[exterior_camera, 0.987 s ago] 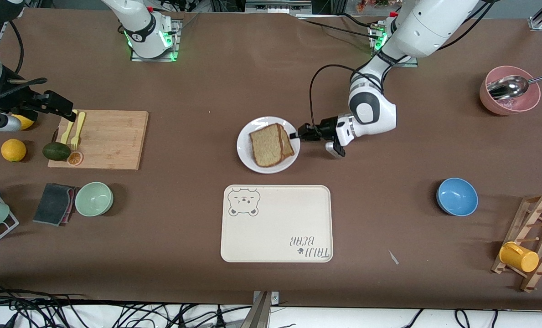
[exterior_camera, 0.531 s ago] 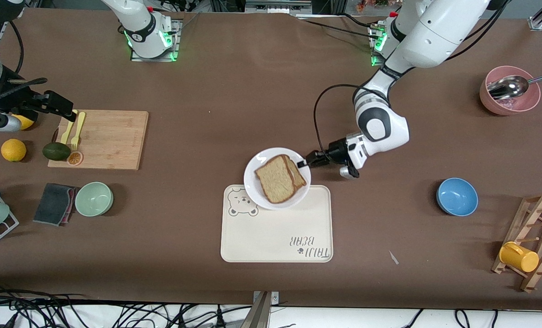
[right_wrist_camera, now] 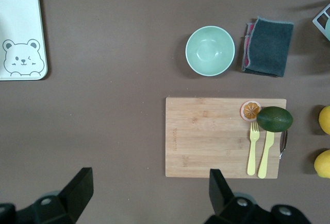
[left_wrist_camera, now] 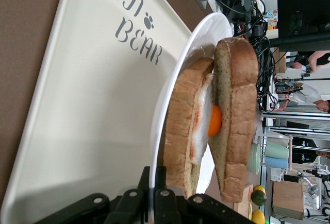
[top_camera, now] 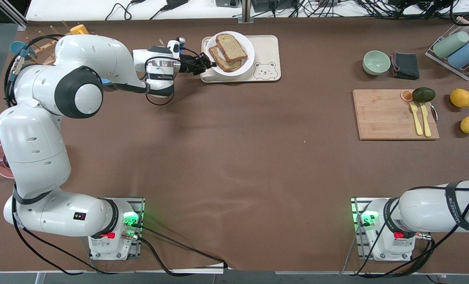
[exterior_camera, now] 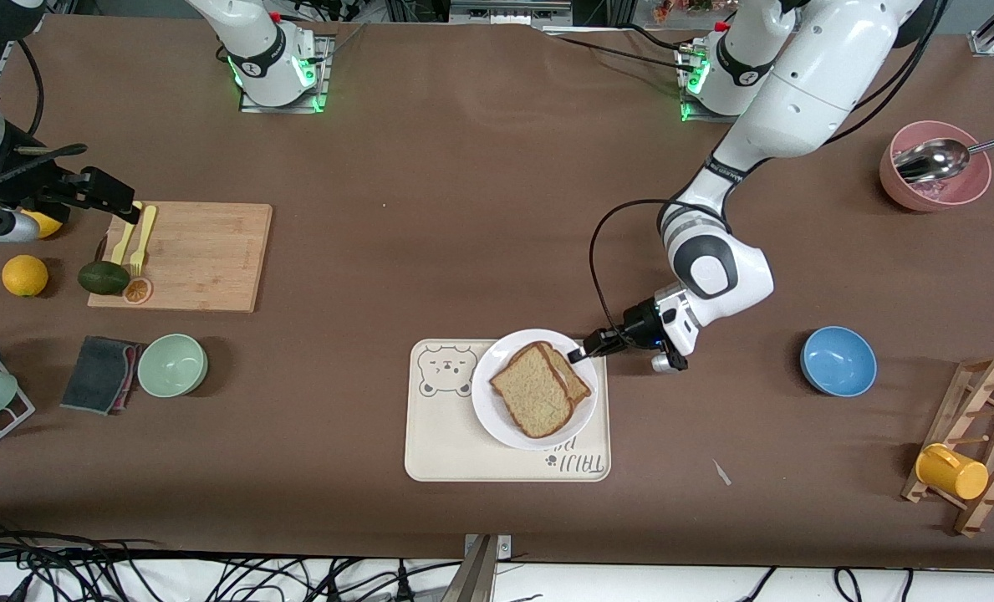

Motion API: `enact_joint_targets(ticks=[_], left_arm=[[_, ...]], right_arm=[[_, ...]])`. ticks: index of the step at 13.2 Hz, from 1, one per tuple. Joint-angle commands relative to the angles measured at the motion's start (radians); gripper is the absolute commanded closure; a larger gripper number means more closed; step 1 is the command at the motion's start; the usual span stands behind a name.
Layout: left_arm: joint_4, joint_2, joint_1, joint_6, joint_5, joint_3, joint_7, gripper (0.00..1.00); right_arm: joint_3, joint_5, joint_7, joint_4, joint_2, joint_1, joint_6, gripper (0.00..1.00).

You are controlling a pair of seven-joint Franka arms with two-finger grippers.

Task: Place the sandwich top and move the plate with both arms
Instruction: 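Slide the plate with the left gripper onto the bear tray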

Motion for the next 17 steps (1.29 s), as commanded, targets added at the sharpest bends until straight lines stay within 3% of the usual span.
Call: enact_joint_targets(ticks=[1, 5, 7, 8, 9, 11, 13, 17], left_arm=[[0.098, 0.06, -0.06, 0.014, 0.028, 0.034, -0.083, 1.0], [0.095, 0.076, -0.094, 0.015, 0.025, 0.045, -0.091, 1.0], [0.097, 0.08, -0.111, 0.015, 0.024, 0.062, -0.091, 1.0], [0.097, 0.08, -0.111, 0.015, 0.024, 0.065, -0.089, 0.87], [0.1, 0.08, -0.111, 0.015, 0.024, 0.066, -0.089, 0.79], [0.103, 0.082, -0.108, 0.015, 0.025, 0.068, -0.089, 0.46], [0.104, 0.079, -0.1, 0.014, 0.028, 0.08, -0.091, 0.22], [0.08, 0.04, -0.085, 0.012, 0.024, 0.08, -0.091, 0.08]], right_arm=[[0.001, 0.005, 0.007, 0.007, 0.0, 0.001, 0.0, 0.01], [-0.002, -0.004, 0.011, 0.012, -0.002, 0.001, -0.003, 0.0], [0.001, -0.056, 0.057, 0.006, -0.002, 0.001, 0.0, 0.0], [-0.001, -0.054, 0.057, 0.004, -0.002, 0.001, 0.003, 0.0], [-0.001, -0.054, 0.059, 0.002, -0.006, 0.001, 0.003, 0.0], [0.001, -0.054, 0.059, -0.002, -0.011, 0.001, 0.005, 0.0], [0.003, -0.047, 0.06, -0.002, -0.013, 0.001, 0.017, 0.0], [-0.002, -0.048, 0.047, 0.013, 0.001, -0.002, 0.016, 0.0]])
